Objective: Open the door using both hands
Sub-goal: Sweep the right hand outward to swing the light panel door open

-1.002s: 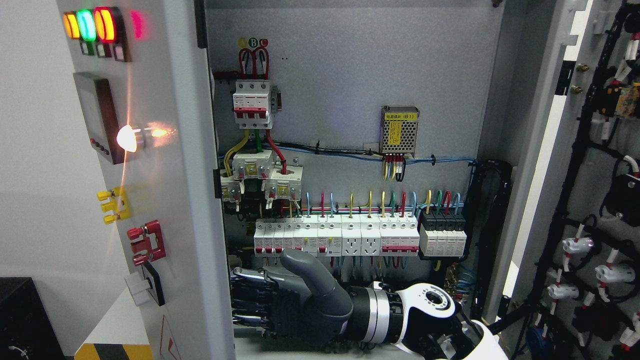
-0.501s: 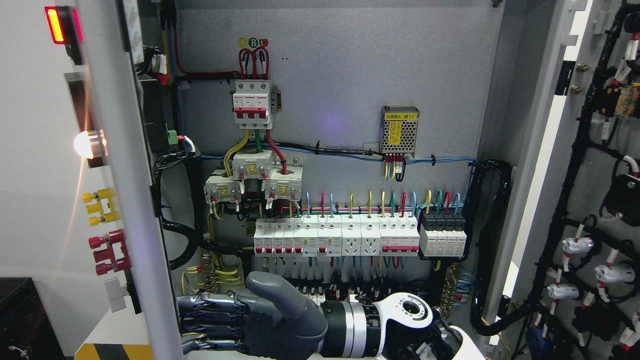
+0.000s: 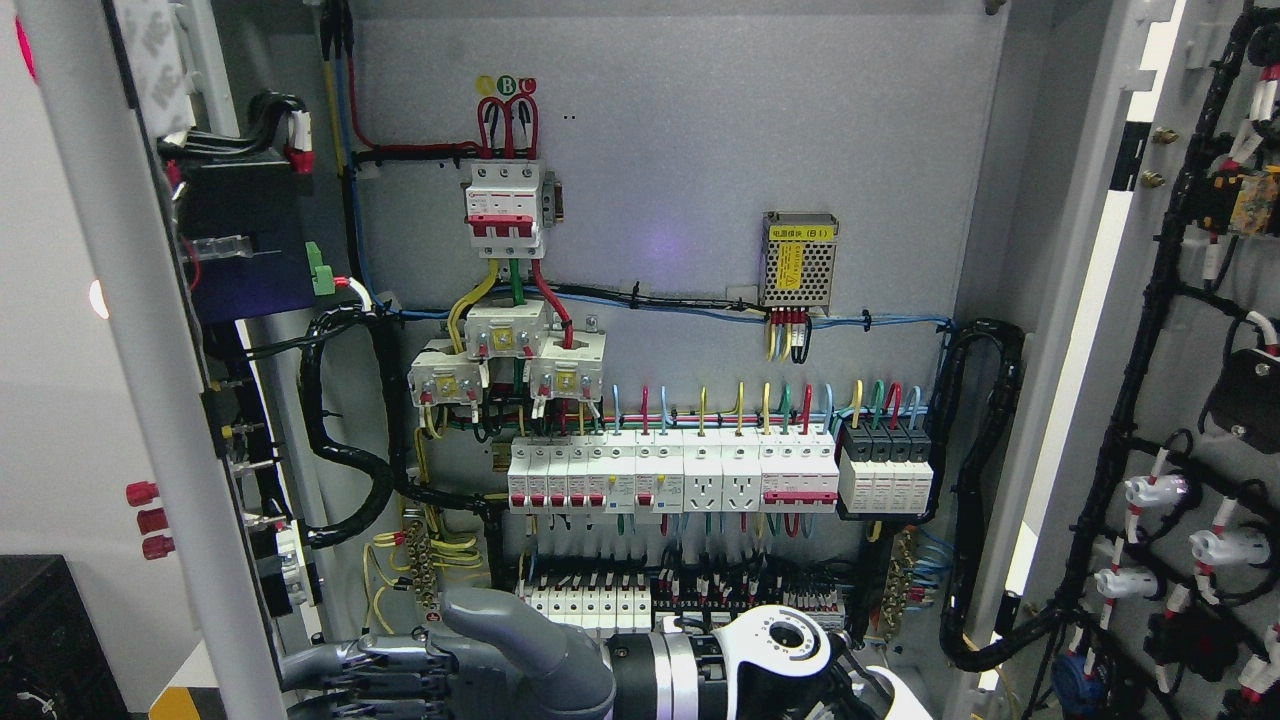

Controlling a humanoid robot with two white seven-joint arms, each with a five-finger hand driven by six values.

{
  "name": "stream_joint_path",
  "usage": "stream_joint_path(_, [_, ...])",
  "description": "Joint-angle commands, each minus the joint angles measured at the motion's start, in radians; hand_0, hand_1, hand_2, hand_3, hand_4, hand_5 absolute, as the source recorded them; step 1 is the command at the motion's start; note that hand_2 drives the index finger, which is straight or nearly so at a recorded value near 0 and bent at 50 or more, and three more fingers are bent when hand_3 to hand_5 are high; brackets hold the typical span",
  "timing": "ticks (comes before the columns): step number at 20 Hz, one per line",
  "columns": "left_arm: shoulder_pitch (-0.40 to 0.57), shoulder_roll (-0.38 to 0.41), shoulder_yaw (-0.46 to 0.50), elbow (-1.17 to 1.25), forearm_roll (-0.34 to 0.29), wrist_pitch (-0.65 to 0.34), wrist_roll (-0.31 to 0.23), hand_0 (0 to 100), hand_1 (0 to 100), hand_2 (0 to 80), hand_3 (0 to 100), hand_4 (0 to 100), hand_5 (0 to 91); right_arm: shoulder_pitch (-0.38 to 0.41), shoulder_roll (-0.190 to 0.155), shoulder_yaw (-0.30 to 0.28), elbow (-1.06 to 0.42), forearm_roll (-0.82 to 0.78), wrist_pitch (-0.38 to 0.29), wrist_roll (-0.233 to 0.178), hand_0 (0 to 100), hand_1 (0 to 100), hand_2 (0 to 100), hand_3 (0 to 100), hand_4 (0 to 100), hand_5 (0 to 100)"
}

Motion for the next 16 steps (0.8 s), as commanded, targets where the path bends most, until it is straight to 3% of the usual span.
stream_joint_path(1, [0.020, 0.000, 0.000, 0.006, 0.000, 0.000, 0.000, 0, 0, 0.0, 0, 0, 0.0, 0.016, 0.040, 0.035, 0.027, 0.069, 0.005, -0.001, 0, 0, 0, 0, 0, 0])
stream_joint_path(6, [0.020, 0.000, 0.000, 0.006, 0.000, 0.000, 0.000, 0, 0, 0.0, 0, 0, 0.0, 0.020, 0.060, 0.035, 0.018, 0.069, 0.008, -0.001, 0, 0, 0, 0, 0, 0])
stream_joint_path(13, [0.020, 0.000, 0.000, 0.006, 0.000, 0.000, 0.000, 0, 0, 0.0, 0, 0, 0.0, 0.020, 0.117, 0.036, 0.018, 0.080, 0.011, -0.001, 0, 0, 0, 0, 0, 0])
stream_joint_path(16, [0.020, 0.000, 0.000, 0.006, 0.000, 0.000, 0.000, 0, 0, 0.0, 0, 0, 0.0, 0.020, 0.122, 0.035, 0.020, 0.080, 0.011, -0.004, 0, 0, 0, 0, 0, 0])
